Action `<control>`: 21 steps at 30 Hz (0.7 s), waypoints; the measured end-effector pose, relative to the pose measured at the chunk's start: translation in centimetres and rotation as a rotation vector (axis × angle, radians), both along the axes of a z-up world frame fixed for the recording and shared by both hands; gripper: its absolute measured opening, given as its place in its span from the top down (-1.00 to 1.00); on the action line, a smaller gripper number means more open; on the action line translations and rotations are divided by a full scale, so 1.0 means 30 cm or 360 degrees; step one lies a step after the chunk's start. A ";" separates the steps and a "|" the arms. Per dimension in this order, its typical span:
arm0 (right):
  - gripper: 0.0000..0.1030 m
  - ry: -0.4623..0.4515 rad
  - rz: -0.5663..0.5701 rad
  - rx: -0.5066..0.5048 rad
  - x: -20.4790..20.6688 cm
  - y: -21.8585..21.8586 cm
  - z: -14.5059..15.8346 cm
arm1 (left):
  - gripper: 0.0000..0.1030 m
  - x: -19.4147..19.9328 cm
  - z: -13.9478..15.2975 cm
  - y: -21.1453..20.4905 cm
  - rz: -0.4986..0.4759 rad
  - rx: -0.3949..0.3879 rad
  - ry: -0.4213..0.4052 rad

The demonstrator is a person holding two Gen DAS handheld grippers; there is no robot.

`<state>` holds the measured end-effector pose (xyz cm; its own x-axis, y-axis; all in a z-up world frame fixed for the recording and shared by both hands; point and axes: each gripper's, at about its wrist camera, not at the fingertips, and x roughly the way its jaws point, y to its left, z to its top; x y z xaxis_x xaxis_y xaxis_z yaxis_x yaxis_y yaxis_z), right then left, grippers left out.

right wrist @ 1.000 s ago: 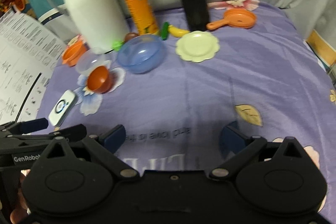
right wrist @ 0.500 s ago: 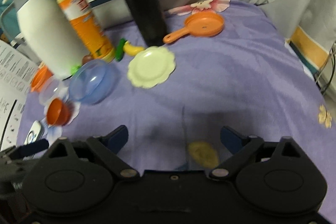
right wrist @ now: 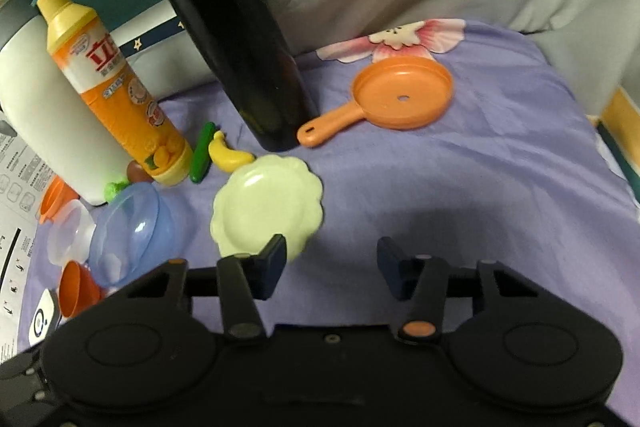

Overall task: Organize plates and bowls
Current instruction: 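Move both grippers toward the pale yellow flower-shaped plate, then grasp the yellow flower plate rim with both grippers and lift it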

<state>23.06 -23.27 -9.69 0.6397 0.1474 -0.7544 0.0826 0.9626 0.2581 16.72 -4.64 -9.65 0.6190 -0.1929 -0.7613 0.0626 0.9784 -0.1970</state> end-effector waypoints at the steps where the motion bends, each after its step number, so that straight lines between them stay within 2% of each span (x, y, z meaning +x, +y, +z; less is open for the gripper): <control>1: 0.07 -0.0008 0.0018 0.0004 0.016 0.001 -0.007 | -0.73 0.007 -0.005 -0.004 -0.0006 -0.0004 0.0002; 5: 0.19 -0.0016 0.0085 0.0000 0.077 0.022 -0.035 | -0.67 0.027 -0.025 -0.017 -0.0023 -0.0018 0.0003; 8: 0.35 -0.0021 0.0108 -0.0019 0.108 0.038 -0.058 | -0.61 0.038 -0.031 -0.021 -0.0030 -0.0031 0.0008; 10: 0.67 -0.0035 0.0130 -0.0017 0.117 0.045 -0.064 | -0.57 0.047 -0.035 -0.023 -0.0037 -0.0037 0.0009; 14: 0.79 -0.0028 0.0155 -0.0003 0.112 0.050 -0.072 | -0.44 0.065 -0.040 -0.024 -0.0033 -0.0053 0.0013; 15: 0.97 -0.0026 0.0154 0.0004 0.105 0.048 -0.071 | -0.40 0.069 -0.040 -0.022 -0.0029 -0.0058 0.0013; 21: 0.99 0.0043 0.0194 0.0053 0.052 -0.007 -0.074 | -0.38 0.089 -0.043 -0.042 -0.0038 -0.0071 0.0012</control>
<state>24.63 -23.48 -11.93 0.5950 0.2483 -0.7644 -0.0271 0.9567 0.2897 19.39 -5.89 -10.95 0.6080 -0.2413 -0.7564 0.0842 0.9669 -0.2408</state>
